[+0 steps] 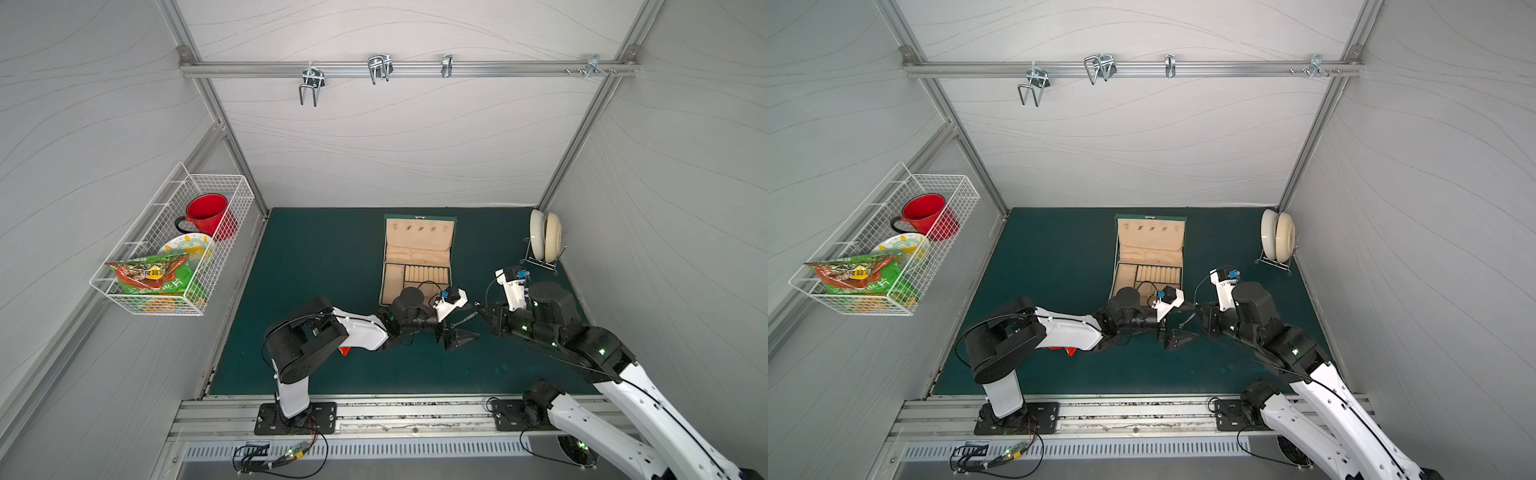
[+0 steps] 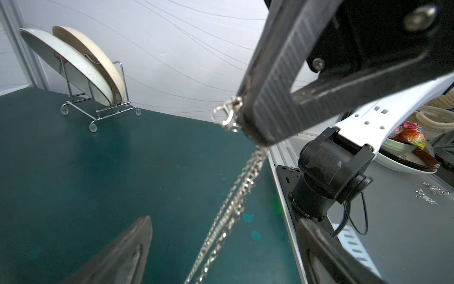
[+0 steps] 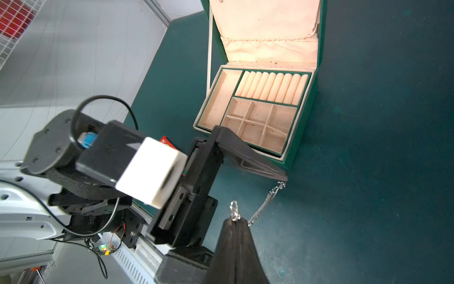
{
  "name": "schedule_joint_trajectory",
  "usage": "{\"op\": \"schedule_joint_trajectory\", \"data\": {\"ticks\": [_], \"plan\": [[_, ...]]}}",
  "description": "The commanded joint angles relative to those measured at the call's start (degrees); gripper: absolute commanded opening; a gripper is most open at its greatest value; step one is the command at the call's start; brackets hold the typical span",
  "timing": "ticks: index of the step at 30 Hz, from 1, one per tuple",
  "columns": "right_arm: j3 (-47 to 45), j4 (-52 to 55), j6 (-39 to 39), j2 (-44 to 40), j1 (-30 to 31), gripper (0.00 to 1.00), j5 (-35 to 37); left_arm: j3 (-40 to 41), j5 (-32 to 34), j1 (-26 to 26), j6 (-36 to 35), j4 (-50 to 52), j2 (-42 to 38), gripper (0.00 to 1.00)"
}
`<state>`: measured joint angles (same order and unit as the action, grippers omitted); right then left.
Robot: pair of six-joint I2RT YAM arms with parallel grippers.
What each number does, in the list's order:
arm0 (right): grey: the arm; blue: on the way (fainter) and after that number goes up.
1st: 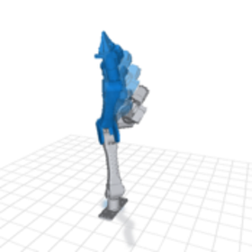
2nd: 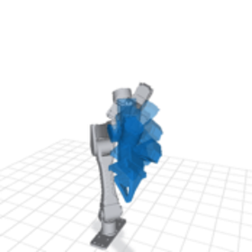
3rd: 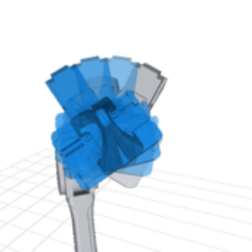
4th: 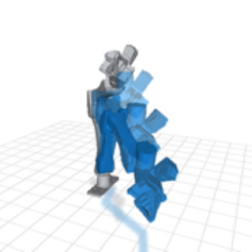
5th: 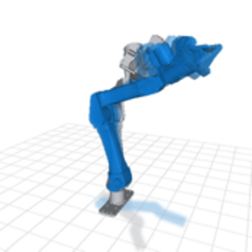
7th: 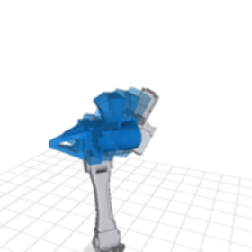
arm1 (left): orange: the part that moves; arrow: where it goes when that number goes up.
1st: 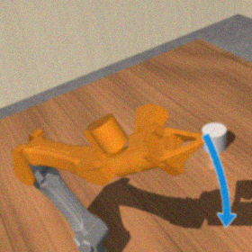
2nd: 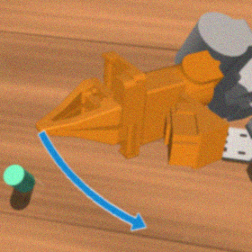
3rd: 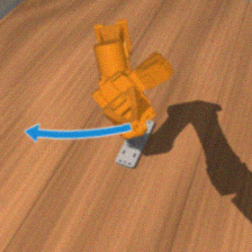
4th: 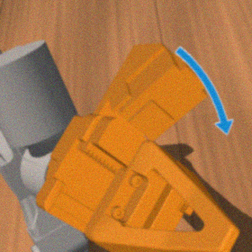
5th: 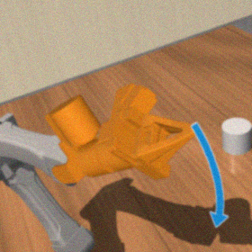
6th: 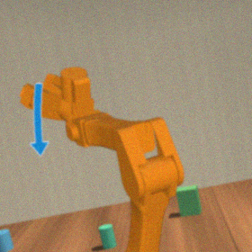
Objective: Put jewelry chain into jewelry box
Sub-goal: Pick up the necklace from the center of the board.
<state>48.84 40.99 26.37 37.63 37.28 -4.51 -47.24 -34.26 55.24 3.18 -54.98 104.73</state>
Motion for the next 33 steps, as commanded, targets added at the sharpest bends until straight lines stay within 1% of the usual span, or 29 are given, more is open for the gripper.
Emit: {"op": "schedule_joint_trajectory", "data": {"ticks": [1, 2, 5, 7, 11, 18, 23, 28, 33], "plan": [[1.4, -1.5, -1.2, -0.3, 0.2, 0.00, -2.1, -2.7, -0.9, 0.2, -1.2, -2.8, 2.4, 0.94], [1.5, -1.8, -1.3, -0.3, 0.2, 0.00, -2.3, -3.1, -0.9, 0.2, -1.3, -2.8, 3.0, 0.92], [1.6, -2.8, -0.6, -0.5, 0.2, 0.00, -2.2, -4.2, -2.3, 0.4, -0.7, -2.5, 4.3, 0.80], [1.9, -3.1, -0.3, -0.7, 0.2, 0.00, -1.6, -4.3, -3.5, 1.0, -0.2, -3.2, 4.9, 0.75], [2.7, -3.3, 0.1, -1.2, 0.2, 0.00, -0.5, -5.1, -4.8, 2.3, 0.1, -3.7, 6.0, 0.74], [4.0, -3.6, 0.4, -2.6, 0.2, 0.00, 1.4, -5.2, -6.5, 2.4, 1.0, -4.6, 7.3, 0.71], [6.0, -4.4, -0.3, -1.6, 0.2, 0.00, 2.4, -4.7, -7.3, 2.4, 1.3, -4.8, 8.3, 0.66], [8.0, -4.4, -1.2, -0.7, 0.2, 0.00, 2.9, -4.2, -8.5, 2.6, 3.1, -6.2, 9.6, 0.59], [8.2, -3.9, -1.3, -1.3, 0.2, 0.00, 3.5, -5.6, -9.5, 3.5, 4.5, -7.0, 11.2, 0.54]]}}
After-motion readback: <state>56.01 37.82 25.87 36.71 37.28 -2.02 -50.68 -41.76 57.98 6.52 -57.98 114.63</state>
